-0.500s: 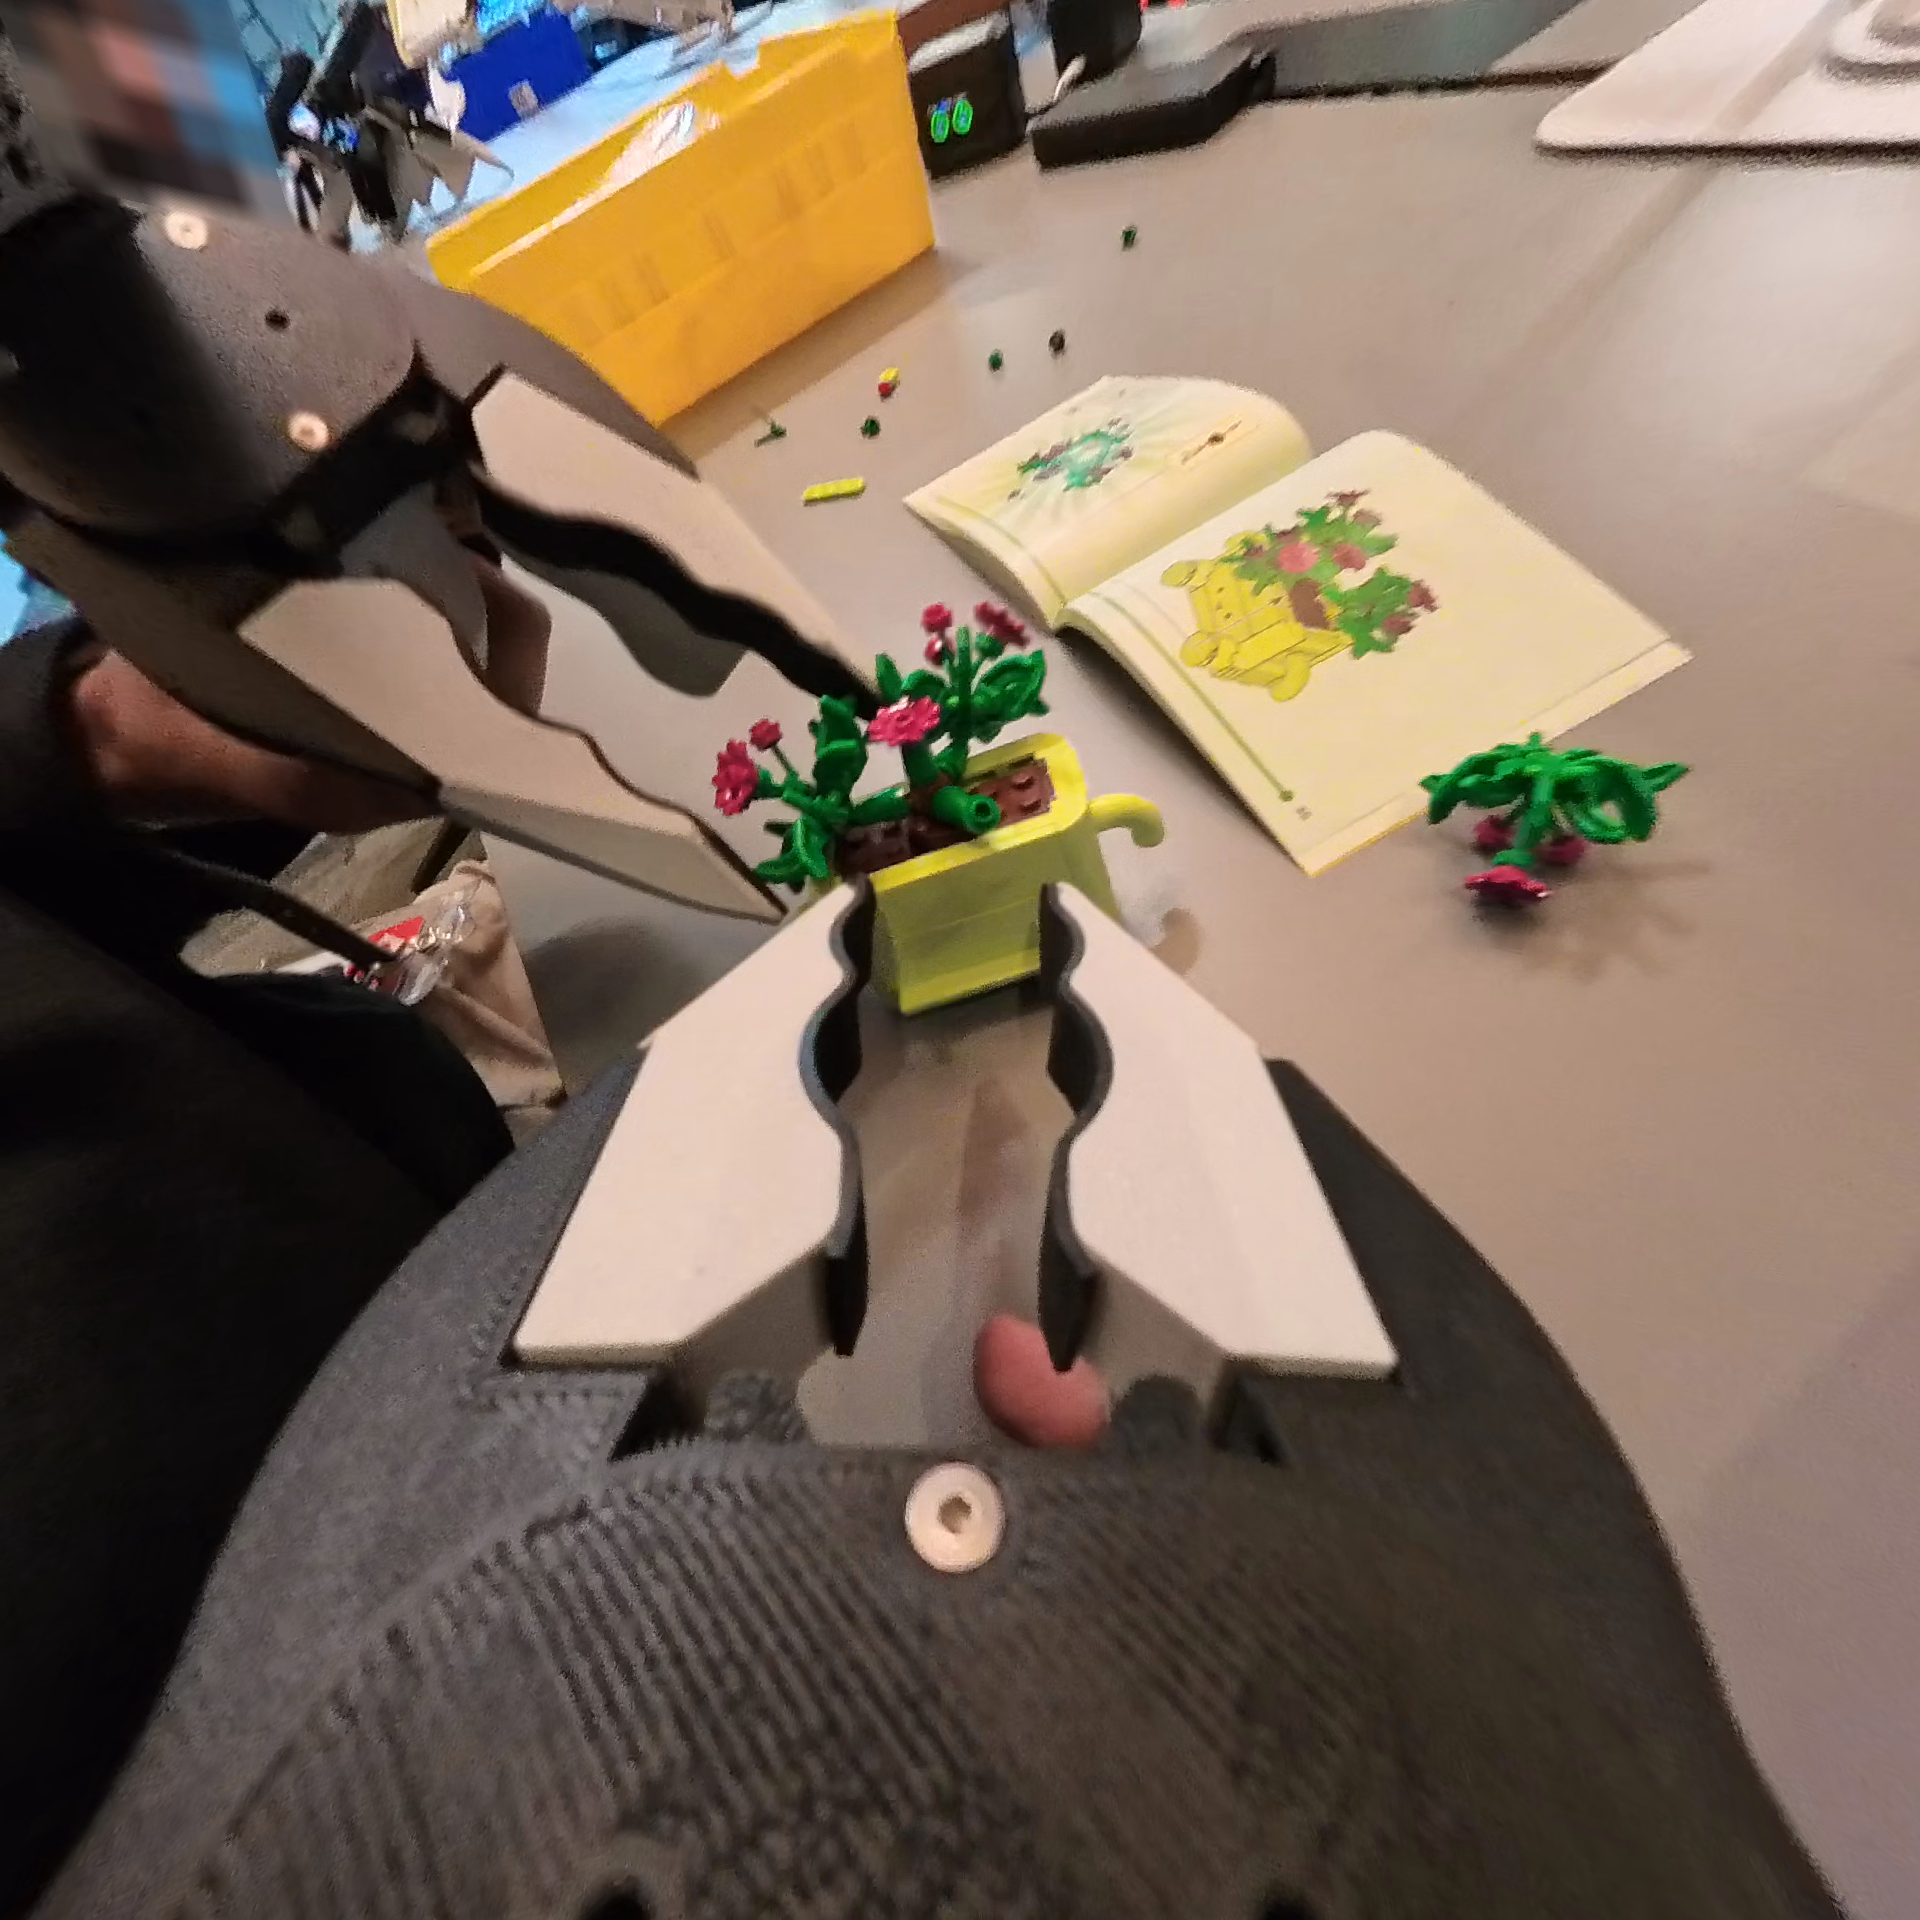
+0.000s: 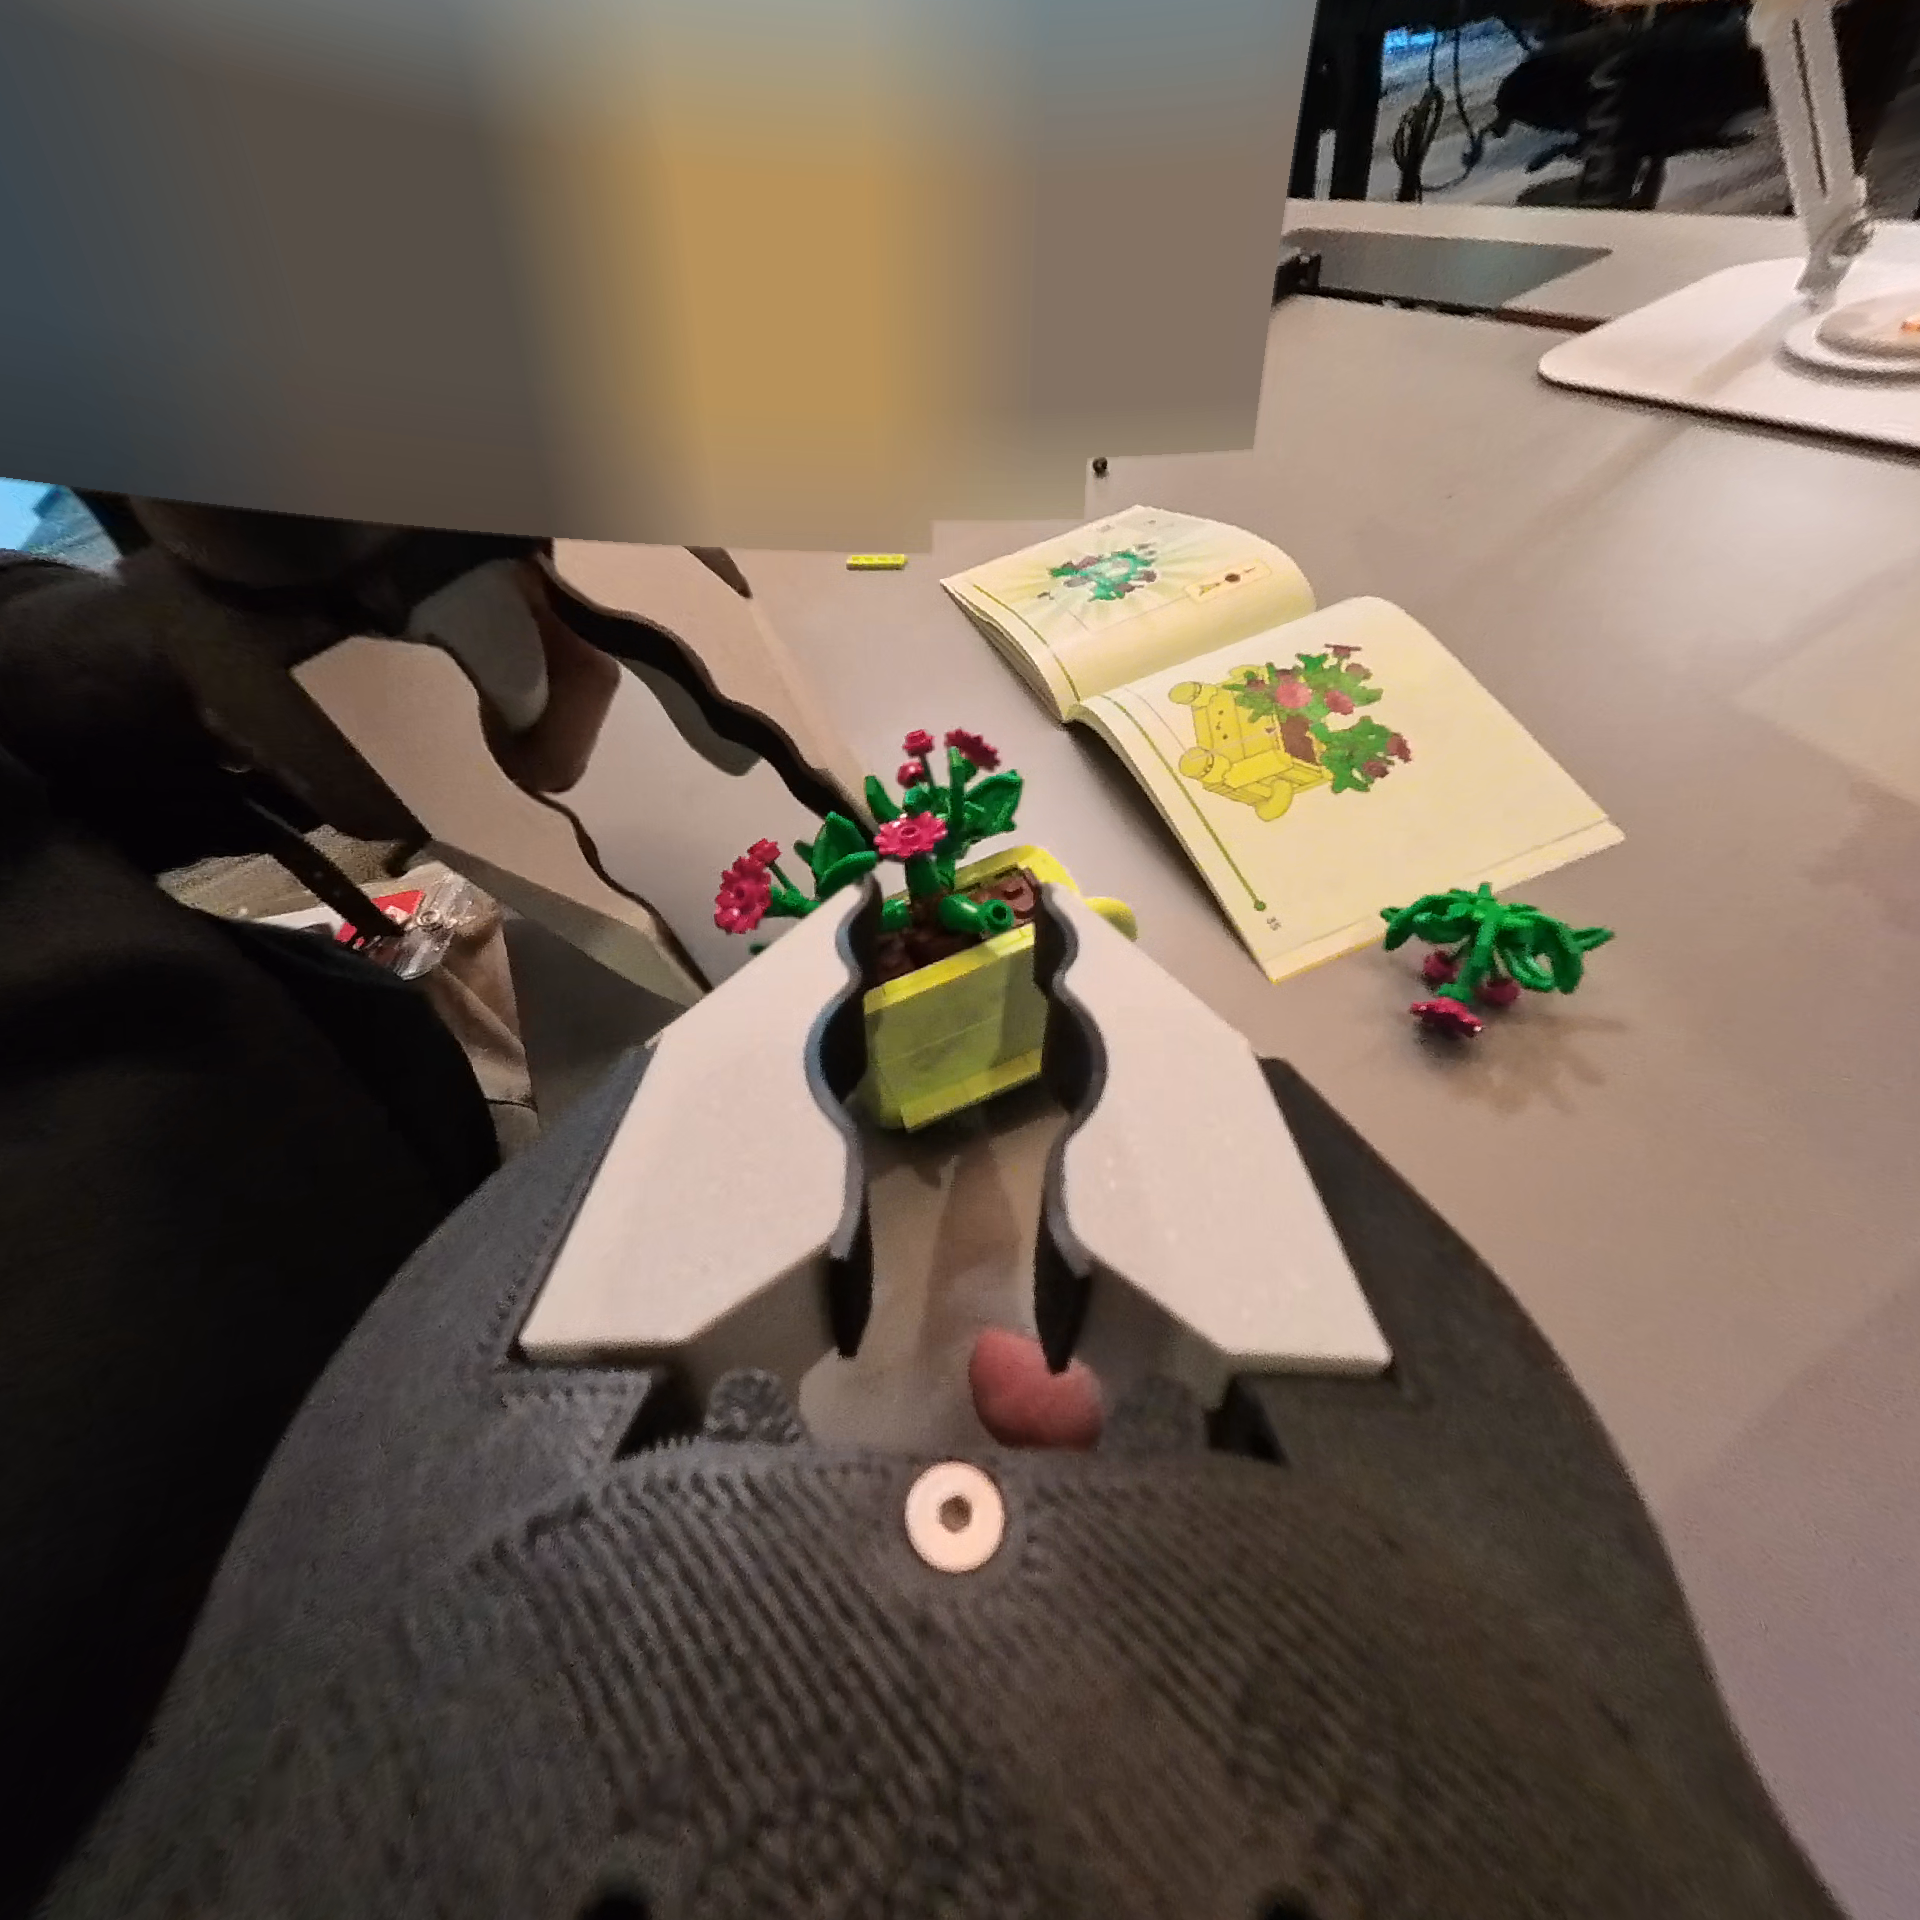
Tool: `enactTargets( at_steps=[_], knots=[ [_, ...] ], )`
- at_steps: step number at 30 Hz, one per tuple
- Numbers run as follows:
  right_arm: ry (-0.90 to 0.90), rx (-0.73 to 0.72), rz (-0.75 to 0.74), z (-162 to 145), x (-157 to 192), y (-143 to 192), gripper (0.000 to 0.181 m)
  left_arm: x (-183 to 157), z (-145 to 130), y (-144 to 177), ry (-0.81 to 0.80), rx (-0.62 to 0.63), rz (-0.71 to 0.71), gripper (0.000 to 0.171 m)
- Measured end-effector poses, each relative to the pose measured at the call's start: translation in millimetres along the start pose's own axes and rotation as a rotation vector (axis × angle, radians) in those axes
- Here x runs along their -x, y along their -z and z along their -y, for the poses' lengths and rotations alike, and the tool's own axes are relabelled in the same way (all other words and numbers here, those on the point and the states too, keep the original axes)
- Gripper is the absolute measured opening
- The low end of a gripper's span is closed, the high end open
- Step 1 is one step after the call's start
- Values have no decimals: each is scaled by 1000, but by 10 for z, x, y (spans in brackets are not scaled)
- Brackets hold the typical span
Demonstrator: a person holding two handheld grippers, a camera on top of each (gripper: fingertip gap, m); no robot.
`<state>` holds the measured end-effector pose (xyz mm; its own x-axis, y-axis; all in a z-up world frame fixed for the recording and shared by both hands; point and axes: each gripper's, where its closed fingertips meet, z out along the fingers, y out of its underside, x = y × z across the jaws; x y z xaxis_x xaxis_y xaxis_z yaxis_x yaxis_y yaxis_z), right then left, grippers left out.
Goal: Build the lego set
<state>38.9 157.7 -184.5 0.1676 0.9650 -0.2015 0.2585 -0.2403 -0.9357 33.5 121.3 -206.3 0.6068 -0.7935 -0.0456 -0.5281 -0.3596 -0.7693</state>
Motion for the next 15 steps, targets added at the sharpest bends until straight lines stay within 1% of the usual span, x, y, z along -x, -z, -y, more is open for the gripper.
enactTargets(
  at_steps=[3, 6, 10, 12, 15],
  knots=[
    [59, -12, 14, 29, -24, 20, 26, -29, 13, 6, 24, -29, -41, 47],
    [101, 8, 57, 24, -8, -38, 25, -36, 27, 3, 37, -46, -57, 46],
    [77, 60, 126, -25, 5, -98, 23, -31, 52, -3, 57, -68, -84, 45],
    [67, 86, 163, -59, 42, -110, 19, -34, 70, -4, 60, -83, -96, 46],
    [94, 120, 158, -114, 46, -116, 13, -53, 95, 3, 49, -108, -110, 44]
  ],
)
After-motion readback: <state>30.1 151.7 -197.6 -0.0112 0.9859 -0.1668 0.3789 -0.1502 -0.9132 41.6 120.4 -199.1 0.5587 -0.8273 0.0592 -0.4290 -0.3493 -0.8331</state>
